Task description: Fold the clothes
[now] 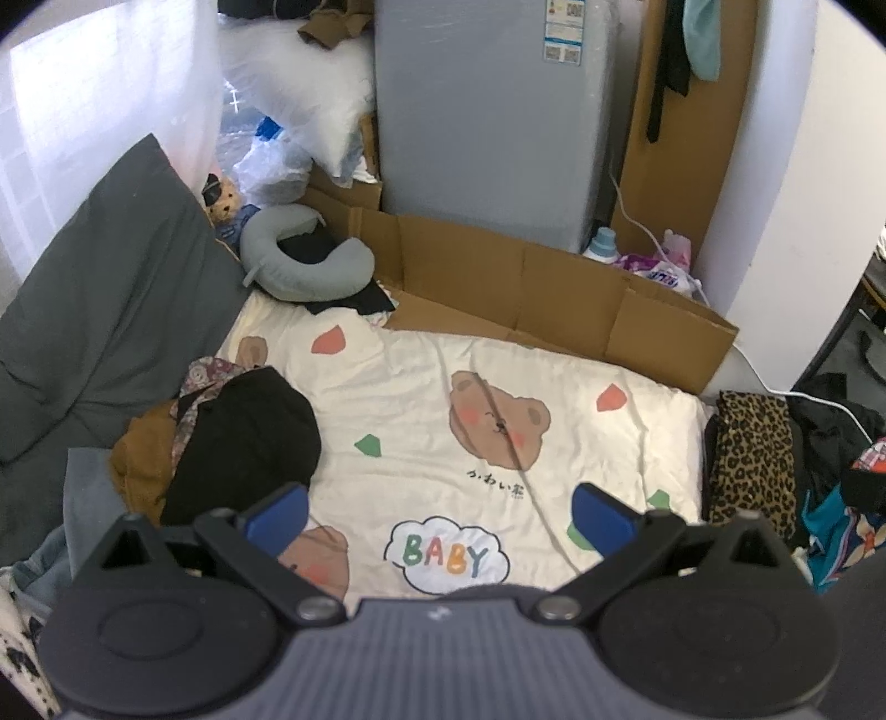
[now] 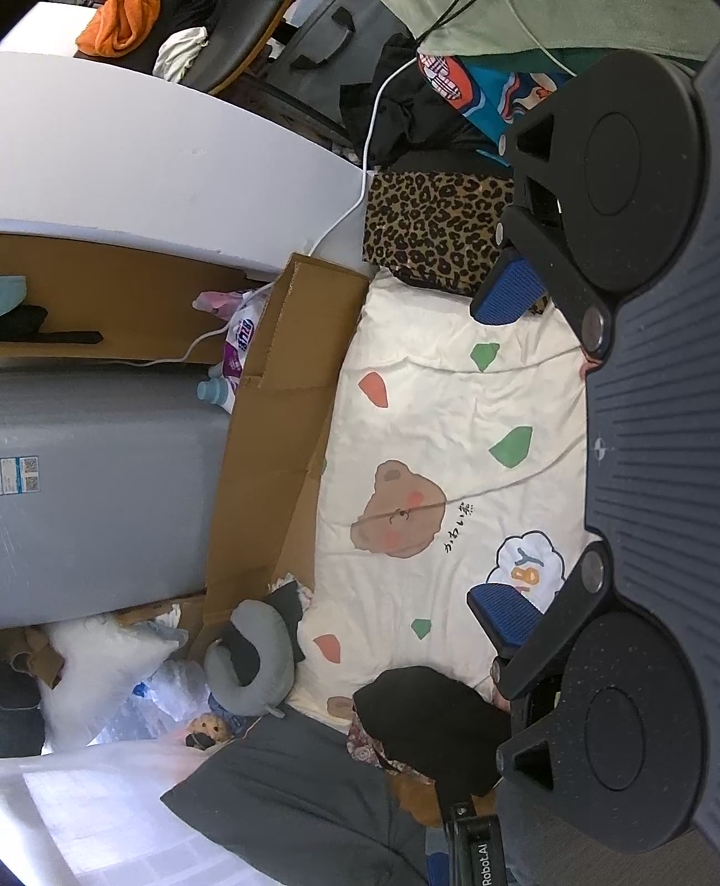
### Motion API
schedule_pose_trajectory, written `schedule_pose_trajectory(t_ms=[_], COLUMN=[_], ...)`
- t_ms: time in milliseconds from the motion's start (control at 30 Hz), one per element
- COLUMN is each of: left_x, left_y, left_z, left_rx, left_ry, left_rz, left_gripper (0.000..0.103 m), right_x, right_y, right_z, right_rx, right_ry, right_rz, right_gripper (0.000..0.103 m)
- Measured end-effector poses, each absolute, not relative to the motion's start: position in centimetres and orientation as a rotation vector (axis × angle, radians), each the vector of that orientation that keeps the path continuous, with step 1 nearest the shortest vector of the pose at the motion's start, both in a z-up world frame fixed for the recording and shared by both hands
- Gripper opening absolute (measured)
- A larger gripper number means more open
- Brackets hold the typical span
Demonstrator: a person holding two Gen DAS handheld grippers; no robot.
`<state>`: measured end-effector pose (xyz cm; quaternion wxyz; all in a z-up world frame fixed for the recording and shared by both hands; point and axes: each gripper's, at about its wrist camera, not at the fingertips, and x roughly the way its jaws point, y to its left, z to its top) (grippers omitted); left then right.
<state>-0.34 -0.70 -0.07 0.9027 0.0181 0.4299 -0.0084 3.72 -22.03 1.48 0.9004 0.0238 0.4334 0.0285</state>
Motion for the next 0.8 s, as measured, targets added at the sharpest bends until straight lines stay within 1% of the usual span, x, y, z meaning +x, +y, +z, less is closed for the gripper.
schedule_pose_trajectory(t_ms=[800], left_x=[-0.3], left_y=[0.7], left_z=[0.2], left_rx=[-0.015], left_ry=[0.890], left_rz=[-0.010], left_gripper=[0.102], right_x=[2.7], right_y=[-21.6], right_z=[1.9], right_rx=[0.040], right_ry=[0.845], right_rz=[0.065], right_gripper=[0.103])
